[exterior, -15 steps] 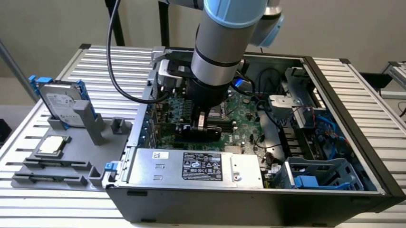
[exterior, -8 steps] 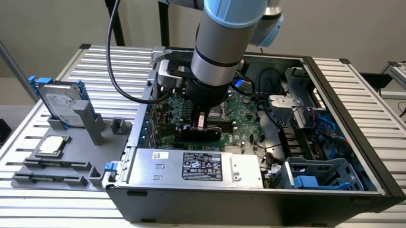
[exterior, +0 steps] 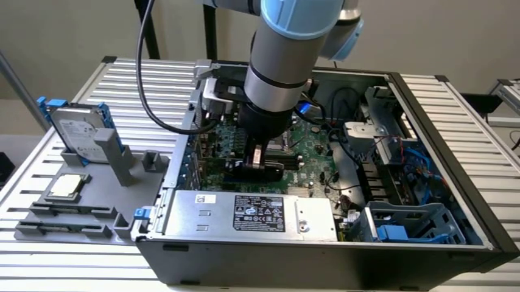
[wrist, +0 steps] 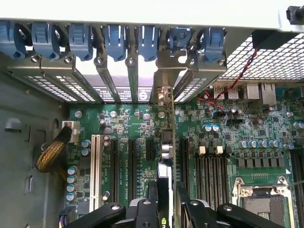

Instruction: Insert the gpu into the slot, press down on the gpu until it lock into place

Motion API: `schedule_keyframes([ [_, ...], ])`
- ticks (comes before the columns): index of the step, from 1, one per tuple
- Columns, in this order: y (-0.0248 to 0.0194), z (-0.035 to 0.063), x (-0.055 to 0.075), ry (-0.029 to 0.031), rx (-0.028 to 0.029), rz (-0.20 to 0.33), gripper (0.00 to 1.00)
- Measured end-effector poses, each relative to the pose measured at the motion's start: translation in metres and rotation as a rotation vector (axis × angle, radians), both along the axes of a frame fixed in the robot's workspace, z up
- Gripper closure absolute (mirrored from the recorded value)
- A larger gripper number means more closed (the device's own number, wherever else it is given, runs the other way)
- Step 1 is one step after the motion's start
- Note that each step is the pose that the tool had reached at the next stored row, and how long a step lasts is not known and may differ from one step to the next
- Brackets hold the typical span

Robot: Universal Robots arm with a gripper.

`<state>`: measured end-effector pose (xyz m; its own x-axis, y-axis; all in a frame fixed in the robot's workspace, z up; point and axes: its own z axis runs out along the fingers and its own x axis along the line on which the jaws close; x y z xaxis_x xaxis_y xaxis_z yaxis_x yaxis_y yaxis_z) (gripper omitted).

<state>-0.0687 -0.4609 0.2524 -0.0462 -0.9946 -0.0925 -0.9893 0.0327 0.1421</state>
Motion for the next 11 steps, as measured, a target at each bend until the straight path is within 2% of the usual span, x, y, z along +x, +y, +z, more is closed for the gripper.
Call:
schedule_keyframes([
  [1, -0.0001, 0.0006, 0.000, -0.0002, -0.0014, 0.000, 0.73],
  [2, -0.0002, 0.0038, 0.000, 0.0002, -0.0027, 0.000, 0.67],
  [8, 0.0007, 0.0308, 0.000, 0.0005, -0.0034, 0.001, 0.67],
  [11, 0.0043, 0.0334, -0.002, -0.0026, -0.0042, 0.001, 0.67],
])
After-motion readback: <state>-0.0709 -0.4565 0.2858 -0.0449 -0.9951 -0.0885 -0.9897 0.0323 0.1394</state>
